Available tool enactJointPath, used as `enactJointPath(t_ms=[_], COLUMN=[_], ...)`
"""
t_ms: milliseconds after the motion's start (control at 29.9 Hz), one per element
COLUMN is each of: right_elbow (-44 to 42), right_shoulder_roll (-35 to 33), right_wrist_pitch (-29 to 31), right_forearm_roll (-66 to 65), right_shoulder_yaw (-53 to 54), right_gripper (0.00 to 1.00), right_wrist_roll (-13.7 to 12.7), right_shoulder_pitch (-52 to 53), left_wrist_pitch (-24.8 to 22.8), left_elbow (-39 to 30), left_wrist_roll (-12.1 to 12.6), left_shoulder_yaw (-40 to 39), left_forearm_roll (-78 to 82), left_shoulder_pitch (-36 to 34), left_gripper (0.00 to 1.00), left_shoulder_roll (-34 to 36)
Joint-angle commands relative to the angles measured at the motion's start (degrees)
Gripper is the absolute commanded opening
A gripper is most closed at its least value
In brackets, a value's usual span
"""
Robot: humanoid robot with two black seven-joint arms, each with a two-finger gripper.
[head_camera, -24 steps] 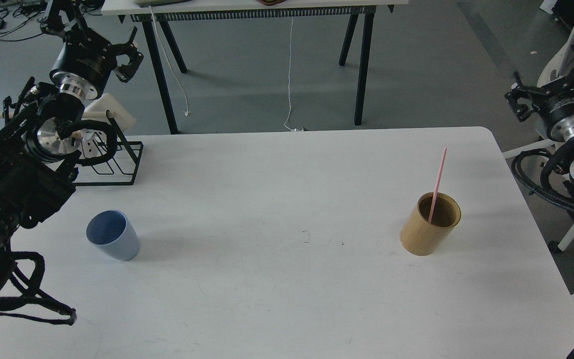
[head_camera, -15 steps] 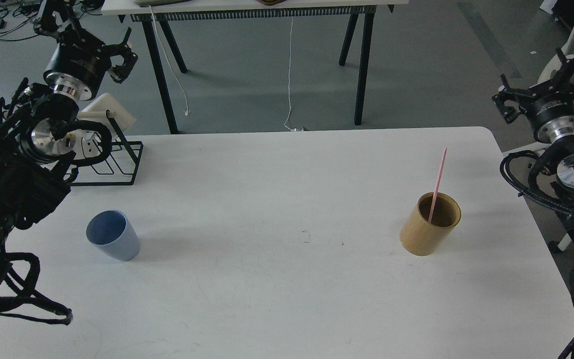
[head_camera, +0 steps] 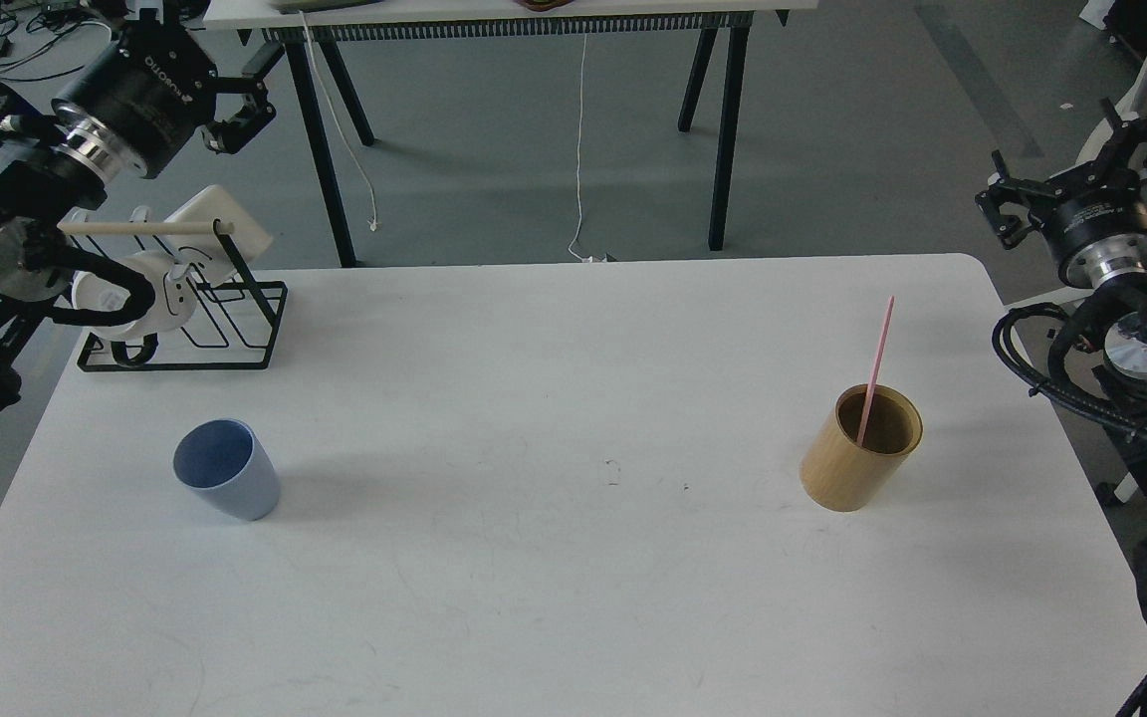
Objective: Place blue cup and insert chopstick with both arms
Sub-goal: 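Move the left gripper down toward the blue cup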
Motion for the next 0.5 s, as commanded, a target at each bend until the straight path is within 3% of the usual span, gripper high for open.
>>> enactJointPath(t_ms=[0,167,468], right_elbow=[0.01,0.01,0.10], right_shoulder_roll=[-0.40,-0.40,-0.14], right_wrist_pitch=[0.01,0.01,0.01], right_forearm_roll=[0.00,0.00,0.00], right_shoulder_yaw=[0.03,0.03,0.30], right_gripper=[0.99,0.99,0.99], right_wrist_roll=[0.02,0.98,1.25], right_shoulder_pitch=[-0.63,-0.99,-0.99], left_wrist_pitch=[0.02,0.02,0.02], left_elbow=[-9.20,-16.94,-32.33], left_wrist_roll=[0.02,-0.07,-0.33], left_shoulder_yaw=[0.69,0.86,2.27], left_forearm_roll=[12.98,23.99,52.70], left_shoulder_pitch=[0.01,0.63,9.06], left_gripper=[0.99,0.95,0.92], left_shoulder_roll=[5.03,13.20,27.27])
